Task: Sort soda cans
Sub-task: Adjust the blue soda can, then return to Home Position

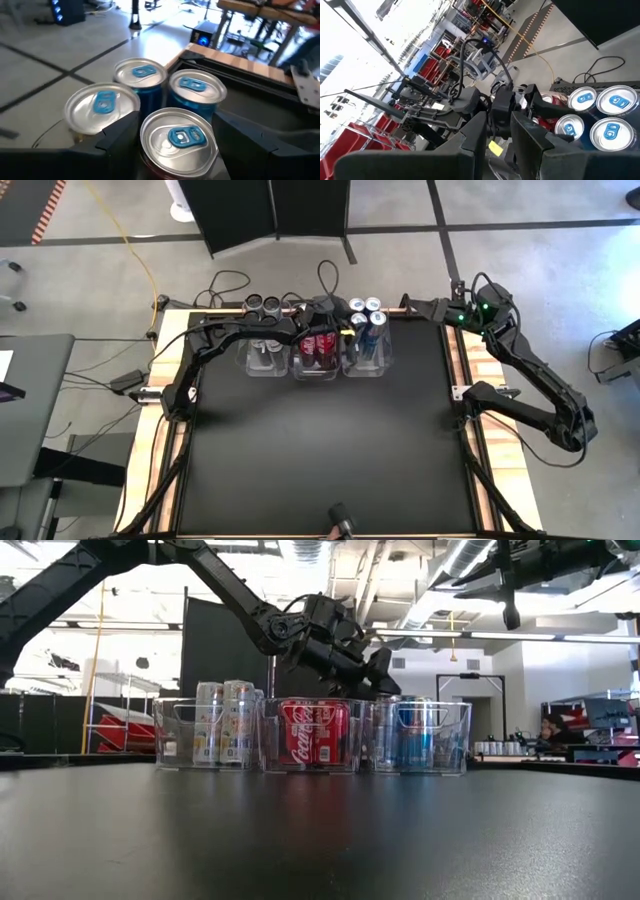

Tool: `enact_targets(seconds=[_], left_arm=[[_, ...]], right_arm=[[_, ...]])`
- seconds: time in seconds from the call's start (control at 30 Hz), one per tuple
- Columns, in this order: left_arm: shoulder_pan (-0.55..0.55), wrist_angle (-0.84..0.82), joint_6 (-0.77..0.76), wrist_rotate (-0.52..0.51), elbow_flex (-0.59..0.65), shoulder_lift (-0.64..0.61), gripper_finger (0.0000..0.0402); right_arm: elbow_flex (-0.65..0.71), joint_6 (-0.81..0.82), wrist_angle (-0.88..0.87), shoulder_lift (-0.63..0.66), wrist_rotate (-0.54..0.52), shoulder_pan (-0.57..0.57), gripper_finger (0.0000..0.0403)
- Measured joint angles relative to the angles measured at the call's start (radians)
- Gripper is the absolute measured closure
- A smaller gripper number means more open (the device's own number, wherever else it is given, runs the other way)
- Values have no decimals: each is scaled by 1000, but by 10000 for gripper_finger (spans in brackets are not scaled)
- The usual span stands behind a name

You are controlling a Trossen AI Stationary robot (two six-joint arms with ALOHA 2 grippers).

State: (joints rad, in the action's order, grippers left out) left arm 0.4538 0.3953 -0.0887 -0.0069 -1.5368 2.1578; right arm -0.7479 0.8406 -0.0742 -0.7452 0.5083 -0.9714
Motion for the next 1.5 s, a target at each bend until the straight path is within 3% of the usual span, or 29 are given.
enact_targets(seconds=[0.2,0.83,1.13,1.37,1.5], left_arm=[[1,2,58,84,-1,0,157],[1,15,151,75,-3,-29,157],[1,0,143,-58,-3,-112,149],[3,-165,100,-67,-4,-266,146],[-3,-319,30,-82,-6,-348,154]], right_arm=[[0,-4,0,0,12,0,296],[0,-10,3,0,16,0,296],[-1,-55,112,0,26,6,295],[-1,-239,159,-8,28,47,296],[-1,-212,220,-17,28,64,296]])
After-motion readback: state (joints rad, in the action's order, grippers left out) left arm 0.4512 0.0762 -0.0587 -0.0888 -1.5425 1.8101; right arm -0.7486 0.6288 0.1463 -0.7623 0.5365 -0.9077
